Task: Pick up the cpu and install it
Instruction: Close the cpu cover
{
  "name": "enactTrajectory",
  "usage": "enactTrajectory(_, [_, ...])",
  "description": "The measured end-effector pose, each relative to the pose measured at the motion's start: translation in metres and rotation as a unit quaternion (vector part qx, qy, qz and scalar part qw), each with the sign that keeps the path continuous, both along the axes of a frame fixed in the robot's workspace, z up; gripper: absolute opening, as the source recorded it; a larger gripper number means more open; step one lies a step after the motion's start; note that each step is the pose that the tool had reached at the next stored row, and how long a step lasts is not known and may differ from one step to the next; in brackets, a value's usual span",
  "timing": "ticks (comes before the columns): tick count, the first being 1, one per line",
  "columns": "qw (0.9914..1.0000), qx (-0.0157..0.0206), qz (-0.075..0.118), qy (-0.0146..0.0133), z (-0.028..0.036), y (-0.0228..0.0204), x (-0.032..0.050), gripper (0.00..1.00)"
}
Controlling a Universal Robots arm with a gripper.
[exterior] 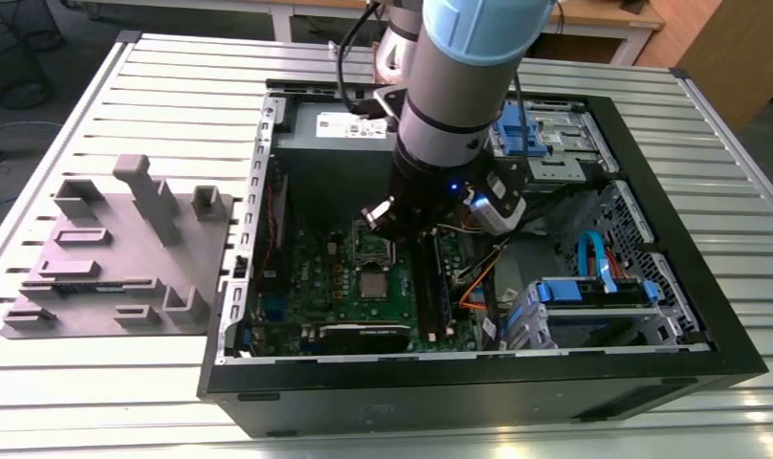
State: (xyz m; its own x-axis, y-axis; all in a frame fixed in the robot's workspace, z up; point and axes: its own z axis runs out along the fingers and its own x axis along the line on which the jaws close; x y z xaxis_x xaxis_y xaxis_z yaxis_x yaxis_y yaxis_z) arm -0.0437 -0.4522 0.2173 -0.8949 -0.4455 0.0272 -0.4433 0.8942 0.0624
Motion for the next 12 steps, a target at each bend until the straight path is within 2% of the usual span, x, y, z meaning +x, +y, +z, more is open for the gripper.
enactTrajectory(3, [1.00000,0.0004,0.000,0.0000,-0.0011,0.0044,0.0003,0.11])
enactTrajectory(7, [1.00000,0.0006,0.000,0.0000,-0.0057,0.0093,0.0003,0.11])
enactTrajectory(12, [1.00000,0.0005,0.000,0.0000,-0.0088,0.0117,-0.0025,0.11])
